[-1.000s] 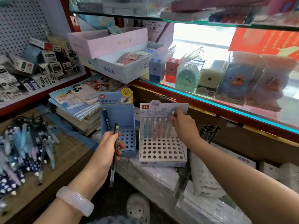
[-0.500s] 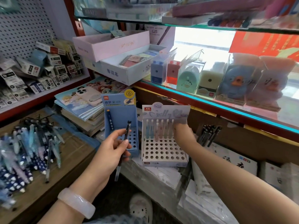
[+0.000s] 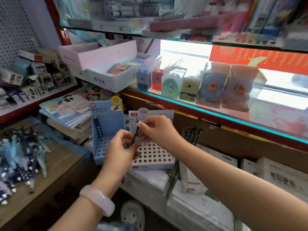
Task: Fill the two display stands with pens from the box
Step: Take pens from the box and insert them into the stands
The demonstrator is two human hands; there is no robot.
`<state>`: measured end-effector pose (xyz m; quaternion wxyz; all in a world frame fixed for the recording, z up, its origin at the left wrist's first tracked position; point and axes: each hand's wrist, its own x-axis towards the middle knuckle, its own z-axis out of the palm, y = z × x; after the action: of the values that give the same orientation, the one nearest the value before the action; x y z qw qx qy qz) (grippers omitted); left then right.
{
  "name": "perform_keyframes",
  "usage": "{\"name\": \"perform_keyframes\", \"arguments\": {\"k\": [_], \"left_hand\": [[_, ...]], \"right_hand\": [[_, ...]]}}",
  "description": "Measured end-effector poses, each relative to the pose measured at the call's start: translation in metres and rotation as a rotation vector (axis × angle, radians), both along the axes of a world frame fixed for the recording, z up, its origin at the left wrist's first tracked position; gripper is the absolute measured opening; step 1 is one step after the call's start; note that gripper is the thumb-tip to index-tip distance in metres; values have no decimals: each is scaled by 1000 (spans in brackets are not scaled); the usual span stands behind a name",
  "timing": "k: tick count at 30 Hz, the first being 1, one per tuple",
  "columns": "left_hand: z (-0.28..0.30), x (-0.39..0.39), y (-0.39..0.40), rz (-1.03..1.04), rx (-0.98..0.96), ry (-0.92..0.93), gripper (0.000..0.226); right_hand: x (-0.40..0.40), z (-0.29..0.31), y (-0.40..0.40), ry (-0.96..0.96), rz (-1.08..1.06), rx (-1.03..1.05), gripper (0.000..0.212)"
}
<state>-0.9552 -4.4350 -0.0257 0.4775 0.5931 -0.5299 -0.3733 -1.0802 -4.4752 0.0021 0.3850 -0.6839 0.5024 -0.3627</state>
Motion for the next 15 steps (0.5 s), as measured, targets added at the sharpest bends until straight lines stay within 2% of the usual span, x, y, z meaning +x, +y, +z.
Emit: {"name": "perform_keyframes", "arguments": {"k": [4,7,8,10,12,15], "left_hand": [[6,-24,4,13,-133,-167,28],[7,-41,9,-78,-212,-315,20],[6,-44,11,-110,-223,-360,24],[0,-46,12,-173,-214,-441,47],[-4,-39,10,-215,-167,-514,56],[-15,-23,9,-265,-125,-592,49]], "right_hand": [[-20,11,7,62,-51,-31,18],[-40,17,8,77,-72,-7,10],[-50,20,7,75,-92,-4,7],[-77,23,3,87,-186,-64,4],[-111,20,-2,182,-325,-205,6],[-148,2,-5,378,-471,-312,12]]}}
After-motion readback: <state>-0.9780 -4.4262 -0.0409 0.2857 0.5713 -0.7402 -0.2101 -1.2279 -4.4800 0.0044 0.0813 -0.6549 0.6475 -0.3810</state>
